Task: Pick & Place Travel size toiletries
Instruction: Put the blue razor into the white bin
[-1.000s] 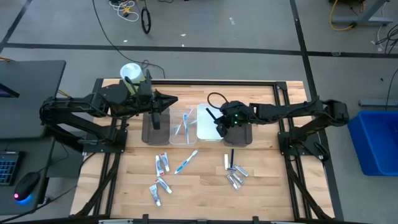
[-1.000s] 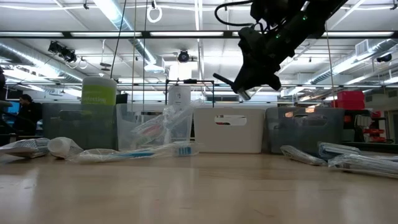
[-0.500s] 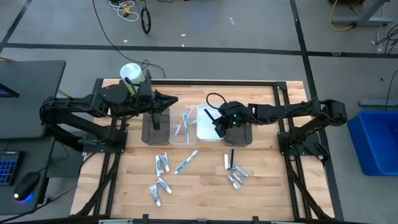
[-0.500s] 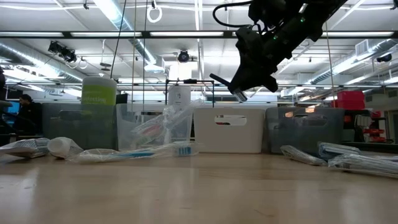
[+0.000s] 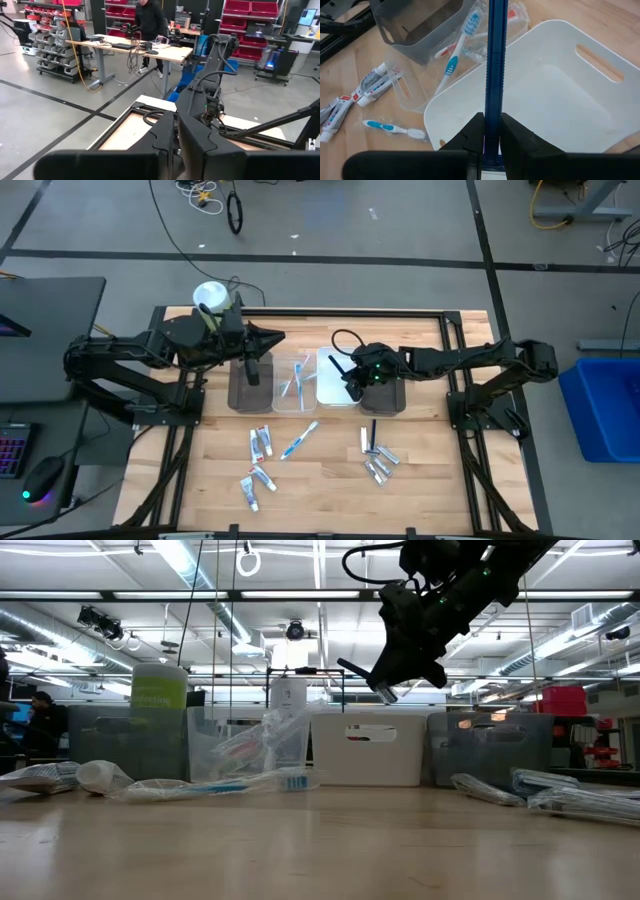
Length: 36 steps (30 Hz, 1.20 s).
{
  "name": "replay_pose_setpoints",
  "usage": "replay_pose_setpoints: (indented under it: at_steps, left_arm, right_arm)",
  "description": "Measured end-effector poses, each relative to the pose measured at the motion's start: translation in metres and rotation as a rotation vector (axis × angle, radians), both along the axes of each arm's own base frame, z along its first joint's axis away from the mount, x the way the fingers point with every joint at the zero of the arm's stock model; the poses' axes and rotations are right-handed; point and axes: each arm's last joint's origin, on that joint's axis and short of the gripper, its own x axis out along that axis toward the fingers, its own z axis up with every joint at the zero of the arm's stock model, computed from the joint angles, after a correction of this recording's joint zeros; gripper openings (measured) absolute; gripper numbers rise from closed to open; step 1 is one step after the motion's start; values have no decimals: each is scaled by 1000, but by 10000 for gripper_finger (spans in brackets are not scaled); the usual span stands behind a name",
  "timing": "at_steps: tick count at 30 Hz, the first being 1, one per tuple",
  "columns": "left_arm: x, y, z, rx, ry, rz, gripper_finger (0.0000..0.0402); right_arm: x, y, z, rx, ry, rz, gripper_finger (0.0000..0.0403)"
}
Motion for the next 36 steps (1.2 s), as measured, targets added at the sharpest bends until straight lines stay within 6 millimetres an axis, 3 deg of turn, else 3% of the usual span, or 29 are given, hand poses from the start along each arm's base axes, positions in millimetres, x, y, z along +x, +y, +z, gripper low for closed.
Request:
replay_pose_setpoints:
  at_steps: [36]
  left_arm:
    - [0,0,1,34,6,-6,41]
  right_arm:
    - [0,0,0,-4,0,-2,49]
